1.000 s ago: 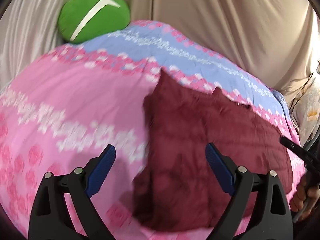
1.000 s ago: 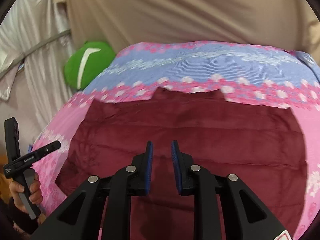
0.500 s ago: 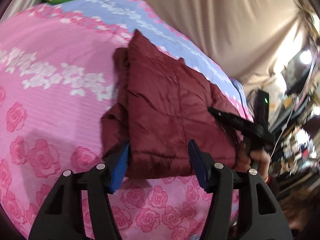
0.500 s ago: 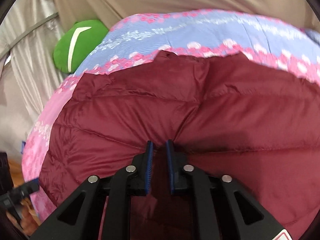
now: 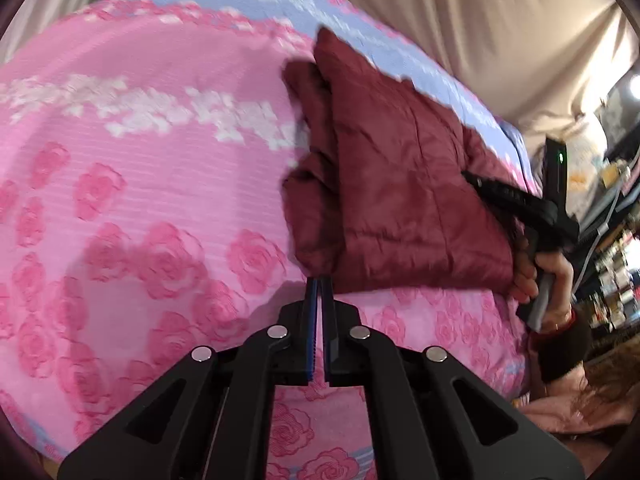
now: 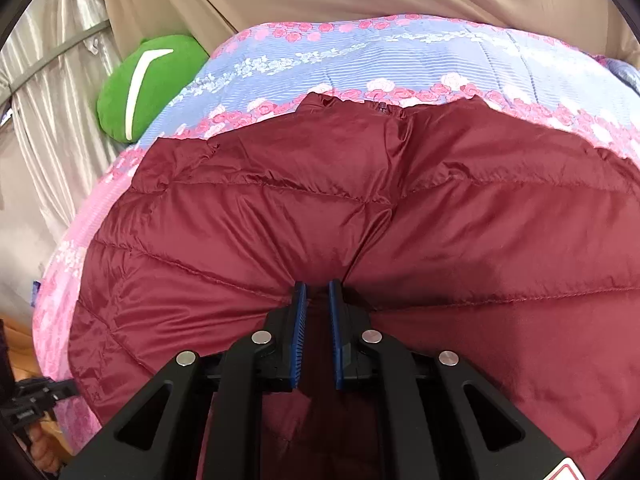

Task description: Fold large clothes

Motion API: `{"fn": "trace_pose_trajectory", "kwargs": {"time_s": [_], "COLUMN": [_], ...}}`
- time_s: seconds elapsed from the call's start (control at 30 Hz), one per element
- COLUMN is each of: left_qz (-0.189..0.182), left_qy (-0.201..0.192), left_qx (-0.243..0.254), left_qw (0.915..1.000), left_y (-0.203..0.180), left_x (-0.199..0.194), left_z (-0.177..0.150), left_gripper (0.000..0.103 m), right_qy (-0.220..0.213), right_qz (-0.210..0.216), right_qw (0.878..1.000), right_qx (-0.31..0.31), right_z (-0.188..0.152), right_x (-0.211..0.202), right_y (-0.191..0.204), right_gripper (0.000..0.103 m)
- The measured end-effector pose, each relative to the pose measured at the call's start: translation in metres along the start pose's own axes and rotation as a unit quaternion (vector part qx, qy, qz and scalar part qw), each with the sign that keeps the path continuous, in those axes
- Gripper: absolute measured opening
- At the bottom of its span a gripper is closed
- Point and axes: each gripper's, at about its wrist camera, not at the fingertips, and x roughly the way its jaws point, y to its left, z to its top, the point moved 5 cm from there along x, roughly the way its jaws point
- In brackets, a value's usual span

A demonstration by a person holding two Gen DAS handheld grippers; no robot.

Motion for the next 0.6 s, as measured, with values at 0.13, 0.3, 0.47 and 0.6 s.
{"fn": "trace_pose_trajectory", "kwargs": {"time_s": [0.13, 0.3, 0.47, 0.6], "left_qz": [-0.011, -0.013, -0.018, 0.000], "left_qy": [-0.050, -0.073, -0.039, -0.039], "left_qx": [-0.025, -0.064, -0.088, -0.067], "left_qw": [0.9984, 0.9952, 0.9952, 0.9970], "left_y": [-0.002, 0.003, 0.000, -0.009], "left_x": [-0.011, 0.004, 0.039, 0.056], "left_z": [0.022, 0.045, 0.054, 0.062], "left_gripper": [0.039, 0.082, 0.082, 0.082], "right_qy": [-0.021, -0.044, 0.008, 0.040], "right_qz": [-0.010, -0.023, -0.016, 0.005], "right_qw": [1.000, 0.998, 1.000, 0.999], "right_qx": [-0.018, -0.048, -0.018, -0.004], "right_z": [0.014, 0.048, 0.067, 0.064], "right_x": [-0.021, -0.025, 0.021, 0.055], "right_y": [0.016, 0.029, 0.012, 0.002], "right_gripper": [0.016, 0.016, 0.016, 0.016]}}
